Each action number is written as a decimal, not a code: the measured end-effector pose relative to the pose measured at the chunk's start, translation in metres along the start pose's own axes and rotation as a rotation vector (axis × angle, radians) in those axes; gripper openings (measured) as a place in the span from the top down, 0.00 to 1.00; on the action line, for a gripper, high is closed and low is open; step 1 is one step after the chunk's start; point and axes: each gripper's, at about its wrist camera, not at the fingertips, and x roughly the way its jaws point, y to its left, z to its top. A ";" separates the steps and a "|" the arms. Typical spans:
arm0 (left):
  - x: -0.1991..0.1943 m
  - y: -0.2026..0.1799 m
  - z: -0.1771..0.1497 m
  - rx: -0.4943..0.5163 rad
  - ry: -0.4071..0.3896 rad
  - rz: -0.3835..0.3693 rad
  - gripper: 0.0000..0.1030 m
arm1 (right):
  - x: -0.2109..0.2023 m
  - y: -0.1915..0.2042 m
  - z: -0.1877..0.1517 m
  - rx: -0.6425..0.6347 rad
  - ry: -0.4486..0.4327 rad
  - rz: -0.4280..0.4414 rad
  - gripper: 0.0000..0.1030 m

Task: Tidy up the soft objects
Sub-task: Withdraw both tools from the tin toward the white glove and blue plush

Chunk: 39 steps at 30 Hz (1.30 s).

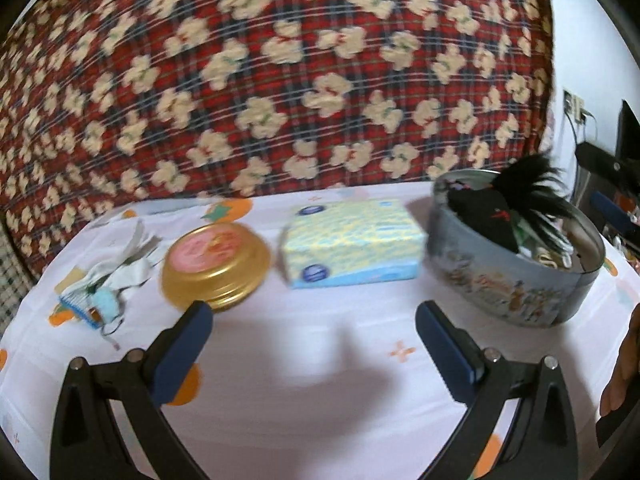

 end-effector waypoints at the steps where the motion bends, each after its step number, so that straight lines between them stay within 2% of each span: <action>1: -0.001 0.006 -0.001 -0.006 0.003 0.004 0.00 | 0.001 0.005 -0.002 -0.003 0.005 0.006 0.16; 14: -0.014 0.097 -0.035 -0.083 0.053 0.100 0.00 | 0.031 0.099 -0.041 -0.099 0.136 0.177 0.16; 18: -0.021 0.132 -0.047 -0.096 0.078 0.156 0.00 | 0.044 0.137 -0.055 -0.136 0.195 0.256 0.17; 20: -0.025 0.150 -0.053 -0.104 0.088 0.190 0.00 | 0.050 0.156 -0.062 -0.154 0.224 0.296 0.21; 24: -0.032 0.189 -0.065 -0.134 0.115 0.264 0.00 | 0.074 0.207 -0.087 -0.197 0.327 0.388 0.40; 25: -0.034 0.197 -0.066 -0.145 0.120 0.272 0.00 | 0.079 0.217 -0.092 -0.206 0.351 0.406 0.42; 30: -0.040 0.239 -0.072 -0.214 0.125 0.319 0.00 | 0.110 0.276 -0.121 -0.255 0.469 0.496 0.42; 34: -0.038 0.261 -0.078 -0.246 0.136 0.337 0.00 | 0.138 0.314 -0.143 -0.292 0.564 0.525 0.42; 39: -0.036 0.278 -0.084 -0.263 0.148 0.329 0.00 | 0.175 0.341 -0.166 -0.304 0.669 0.539 0.42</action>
